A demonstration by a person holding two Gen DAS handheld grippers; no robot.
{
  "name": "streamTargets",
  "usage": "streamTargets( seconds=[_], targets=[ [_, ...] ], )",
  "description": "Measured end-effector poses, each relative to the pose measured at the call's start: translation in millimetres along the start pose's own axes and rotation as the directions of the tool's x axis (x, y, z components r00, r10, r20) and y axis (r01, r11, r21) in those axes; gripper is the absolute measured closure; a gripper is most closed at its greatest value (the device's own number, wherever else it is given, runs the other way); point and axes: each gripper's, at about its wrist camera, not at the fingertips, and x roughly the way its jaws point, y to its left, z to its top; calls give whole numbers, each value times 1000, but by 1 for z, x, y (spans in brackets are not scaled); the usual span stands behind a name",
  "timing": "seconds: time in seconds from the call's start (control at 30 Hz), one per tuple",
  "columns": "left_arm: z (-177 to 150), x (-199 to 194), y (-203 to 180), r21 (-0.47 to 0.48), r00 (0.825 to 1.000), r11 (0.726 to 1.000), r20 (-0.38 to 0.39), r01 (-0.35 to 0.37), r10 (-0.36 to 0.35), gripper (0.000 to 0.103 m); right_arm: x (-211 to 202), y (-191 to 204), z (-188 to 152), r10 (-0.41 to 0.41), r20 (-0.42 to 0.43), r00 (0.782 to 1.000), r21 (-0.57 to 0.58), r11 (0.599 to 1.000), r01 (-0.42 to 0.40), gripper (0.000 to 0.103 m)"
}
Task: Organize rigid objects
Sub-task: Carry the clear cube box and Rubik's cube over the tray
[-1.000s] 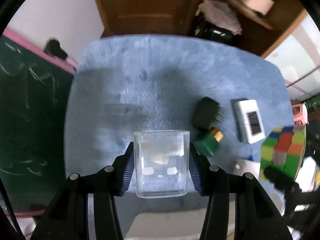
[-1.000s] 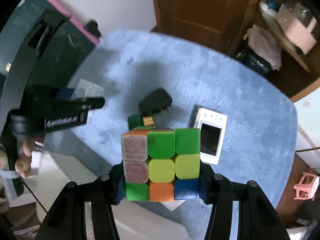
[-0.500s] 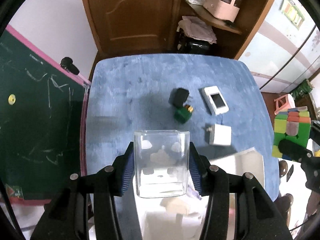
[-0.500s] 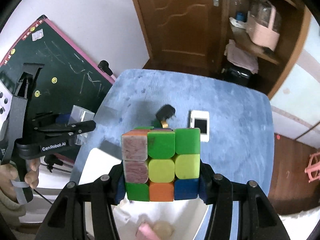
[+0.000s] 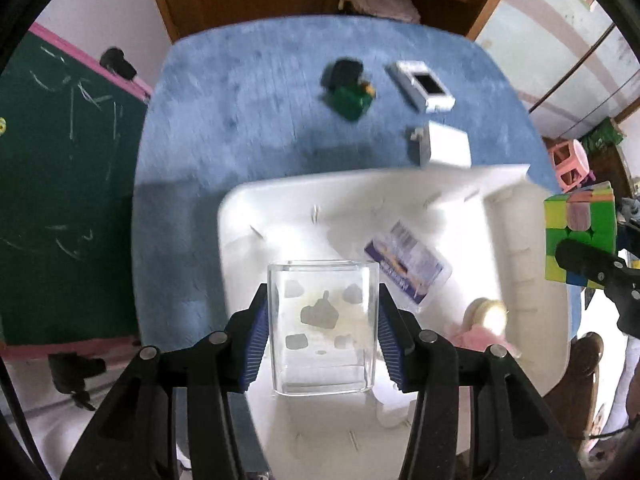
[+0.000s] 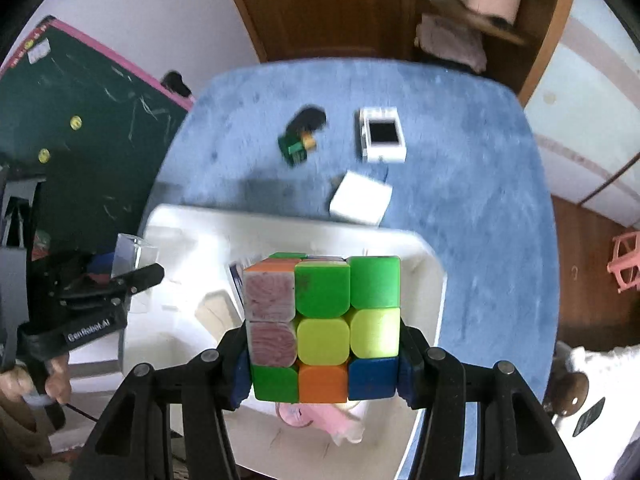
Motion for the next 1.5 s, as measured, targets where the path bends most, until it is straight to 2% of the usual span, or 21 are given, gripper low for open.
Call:
streamTargets(
  seconds=[0.2, 0.57, 0.8, 1.07, 1.3, 1.33, 1.37, 1.43, 1.5],
  targets=[
    [-7, 27, -7, 7, 1000, 1000, -18, -15, 15, 50, 39, 5, -13, -90, -69, 994, -7, 996, 89, 47],
    [-2, 53, -12, 18, 998, 999, -27, -52, 52, 50, 85, -7, -20, -168, -164, 972, 3, 985, 171, 47],
    [2, 55, -15, 33, 997, 996, -9, -77, 77, 50, 101, -13, -19, -198, -191, 961, -4, 980, 201, 47],
    [0, 59, -31, 84, 995, 991, 4, -101, 101, 50, 112, -2, -18, -243, -202, 949, -41, 970, 240, 47],
    [-5, 65, -33, 115, 992, 986, -34, -119, 123, 50, 101, 4, -17, -242, -174, 955, -52, 970, 237, 38],
    [-5, 65, -33, 118, 992, 986, -38, -118, 123, 48, 97, 4, -17, -241, -167, 956, -50, 970, 236, 37],
    [-5, 63, -33, 118, 992, 986, -40, -116, 122, 40, 94, 4, -16, -236, -163, 958, -45, 972, 232, 37],
    [-4, 57, -32, 105, 993, 988, -36, -109, 114, 32, 87, 3, -16, -221, -155, 963, -31, 975, 219, 37],
    [-3, 52, -30, 90, 993, 990, -30, -108, 111, 30, 80, 3, -14, -209, -146, 967, -20, 978, 208, 37]
  ],
)
